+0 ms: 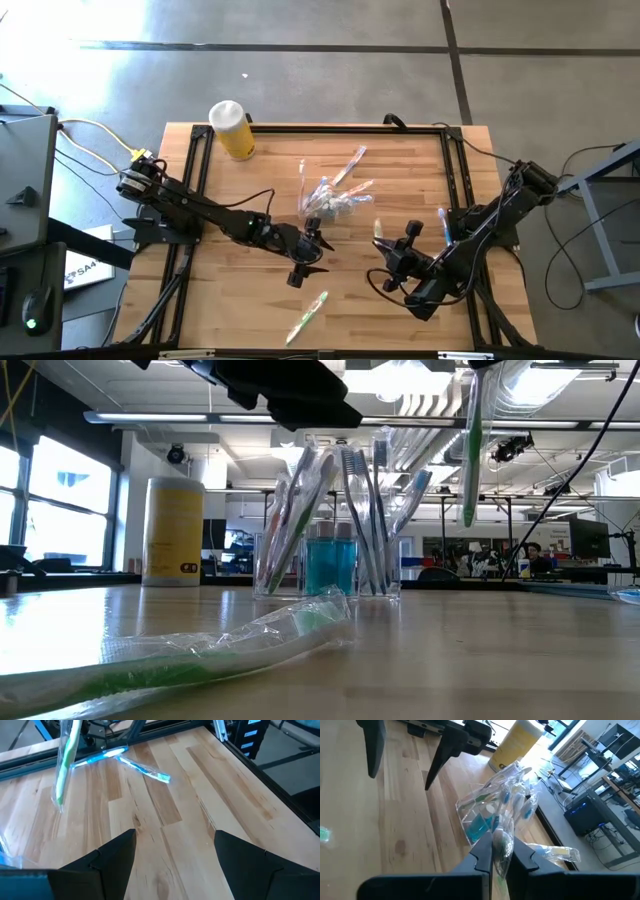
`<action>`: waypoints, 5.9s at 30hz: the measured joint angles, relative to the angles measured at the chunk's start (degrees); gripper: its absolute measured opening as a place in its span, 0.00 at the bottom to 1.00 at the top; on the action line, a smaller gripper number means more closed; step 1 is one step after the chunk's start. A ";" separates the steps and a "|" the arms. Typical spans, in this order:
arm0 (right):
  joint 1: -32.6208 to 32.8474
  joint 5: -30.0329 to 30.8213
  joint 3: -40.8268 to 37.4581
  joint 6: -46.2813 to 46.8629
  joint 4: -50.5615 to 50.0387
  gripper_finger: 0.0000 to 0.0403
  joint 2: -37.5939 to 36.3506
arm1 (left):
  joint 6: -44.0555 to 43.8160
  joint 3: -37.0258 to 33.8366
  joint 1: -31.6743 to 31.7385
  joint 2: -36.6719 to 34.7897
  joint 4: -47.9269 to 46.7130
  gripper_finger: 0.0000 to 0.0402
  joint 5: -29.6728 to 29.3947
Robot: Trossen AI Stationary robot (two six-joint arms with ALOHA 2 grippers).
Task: Pick & Place toothbrushing station
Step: Put the green toothbrush into the transparent organizer
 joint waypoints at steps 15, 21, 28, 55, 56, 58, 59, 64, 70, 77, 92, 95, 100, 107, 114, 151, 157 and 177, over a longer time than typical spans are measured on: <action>-0.11 -0.41 -3.58 -3.00 7.34 0.03 0.02 | -0.92 0.00 0.00 0.04 -1.19 0.66 0.09; -0.11 -1.09 -3.58 -7.36 11.40 0.03 0.02 | -1.11 0.00 0.00 0.04 -1.12 0.66 0.09; -2.02 -2.78 -3.58 -17.72 17.34 0.03 0.02 | -1.62 -0.02 0.00 -0.36 -2.44 0.66 0.10; -25.48 -37.34 -24.34 -36.69 47.99 0.03 -26.43 | -13.65 0.00 0.00 -8.84 -27.05 0.66 -0.70; -26.43 -37.61 -24.51 -36.76 48.10 0.03 -26.43 | -13.66 0.00 -0.01 -8.90 -27.41 0.66 -0.69; -28.67 -38.61 -24.31 -36.76 49.86 0.03 -25.06 | -13.78 -0.02 -0.04 -8.93 -27.31 0.66 -0.41; -29.85 -39.40 -24.32 -36.79 50.23 0.03 -24.10 | -14.08 -0.02 -0.04 -8.99 -27.30 0.66 -0.33; -34.53 -43.39 -24.41 -35.65 51.10 0.03 -19.85 | -14.67 -0.02 -0.03 -9.01 -27.53 0.66 -0.26; -37.55 -47.25 -24.37 -31.63 50.67 0.03 -15.93 | -14.68 -0.02 -0.02 -9.01 -27.34 0.66 -0.24; -39.98 -49.62 -24.37 -28.86 50.44 0.03 -13.20 | -14.67 -0.02 -0.02 -9.01 -26.44 0.66 -0.24; -42.40 -52.78 -24.20 -25.15 48.90 0.07 -11.73 | -16.43 -0.02 -0.02 -9.01 -26.39 0.66 -0.28; -41.76 -52.80 -24.34 -25.28 49.66 0.10 -11.87 | -16.61 -0.02 -0.02 -9.01 -26.39 0.66 -0.28; -40.14 -51.36 -24.37 -25.27 49.66 0.25 -11.84 | -17.38 -0.02 -0.02 -8.99 -26.41 0.66 -0.28; -40.06 -50.71 -23.91 -26.95 48.59 0.44 -12.17 | -17.72 -0.02 0.00 -8.98 -26.61 0.66 0.39; -40.11 -50.64 -23.85 -29.29 49.51 0.49 -12.31 | -17.72 -0.02 -0.02 -8.98 -26.32 0.66 0.39; -30.10 -31.28 -23.74 -52.21 61.04 0.58 -18.85 | -18.75 -0.04 -0.02 -8.98 -25.94 0.66 0.33; -23.07 -25.27 -23.74 -59.69 64.91 0.58 -20.96 | -19.05 -0.04 0.00 -8.98 -25.93 0.66 0.35; -6.61 -20.90 -23.76 -49.50 64.74 0.58 -20.90 | -36.78 -0.22 -9.77 -2.52 -17.58 0.66 -0.78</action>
